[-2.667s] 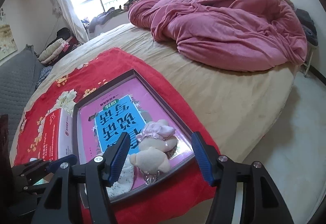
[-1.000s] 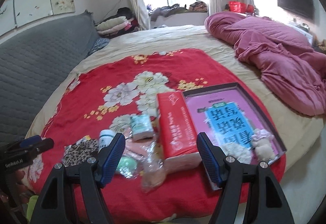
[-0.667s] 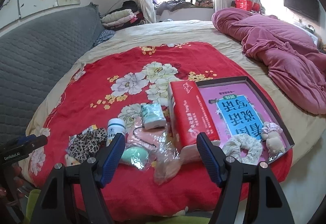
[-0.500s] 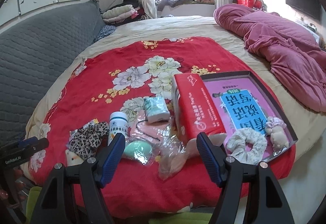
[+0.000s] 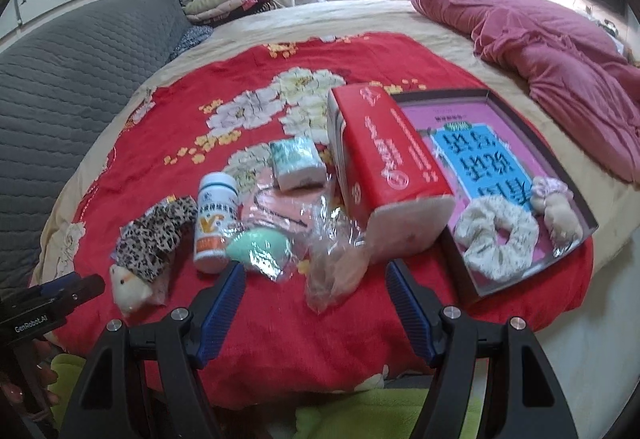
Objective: Organize soft objects
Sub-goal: 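Grasp the clear bread bag with the right tool while the left tool grasps the purple-hat plush bunny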
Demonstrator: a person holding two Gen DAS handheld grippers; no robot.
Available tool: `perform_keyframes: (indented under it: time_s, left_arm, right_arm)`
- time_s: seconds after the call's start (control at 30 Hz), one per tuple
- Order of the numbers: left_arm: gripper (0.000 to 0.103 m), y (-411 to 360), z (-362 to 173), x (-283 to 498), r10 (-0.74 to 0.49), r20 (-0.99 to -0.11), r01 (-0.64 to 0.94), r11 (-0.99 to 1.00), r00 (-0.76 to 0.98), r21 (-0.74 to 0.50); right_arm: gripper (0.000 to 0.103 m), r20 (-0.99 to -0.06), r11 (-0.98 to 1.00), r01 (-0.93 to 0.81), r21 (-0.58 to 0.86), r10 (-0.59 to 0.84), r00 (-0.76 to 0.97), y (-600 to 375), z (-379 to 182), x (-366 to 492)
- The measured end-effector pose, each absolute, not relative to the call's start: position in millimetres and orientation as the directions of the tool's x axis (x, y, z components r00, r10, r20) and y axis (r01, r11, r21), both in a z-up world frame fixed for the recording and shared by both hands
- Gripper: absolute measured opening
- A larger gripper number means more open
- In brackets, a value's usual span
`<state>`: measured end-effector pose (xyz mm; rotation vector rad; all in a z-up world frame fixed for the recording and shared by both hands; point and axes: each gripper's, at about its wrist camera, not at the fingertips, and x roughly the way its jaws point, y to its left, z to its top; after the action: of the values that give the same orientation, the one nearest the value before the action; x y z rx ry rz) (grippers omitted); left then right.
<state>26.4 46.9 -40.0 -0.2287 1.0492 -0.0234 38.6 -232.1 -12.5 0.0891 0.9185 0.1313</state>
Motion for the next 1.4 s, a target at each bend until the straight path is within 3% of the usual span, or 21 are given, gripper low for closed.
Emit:
perform_keyframes:
  time_s: [0.9,0.97,1.13,1.27,1.4]
  left_arm:
    - [0.076,50,-87,51,-0.178,-0.882,-0.131,0.957,0.435,-0.258]
    - [0.076,51,-88,53,-0.186,-0.88,-0.131,0.955,0.436,-0.266]
    - [0.077,54,-93,59,-0.222,-0.873,-0.137,0.942,0.435,-0.308]
    - [0.05,54,-96,59,-0.267,-0.86,-0.135,0.925,0.436,-0.356]
    - [0.046,53,-94,58,-0.276,-0.855,-0.128,0.923,0.439,-0.363]
  right_arm:
    - [0.072,-0.847,0.982,0.048,0.182,0.132,0.514,-237,-71,76]
    - [0.069,-0.845,0.981,0.053,0.186,0.133,0.519,-237,-72,78]
    - [0.046,-0.842,0.98,0.054,0.194,0.138,0.521,-236,-75,84]
    - [0.045,-0.834,0.977,0.05,0.207,0.15,0.53,-240,-76,83]
    - [0.045,-0.825,0.976,0.032,0.216,0.165,0.541,-240,-71,79]
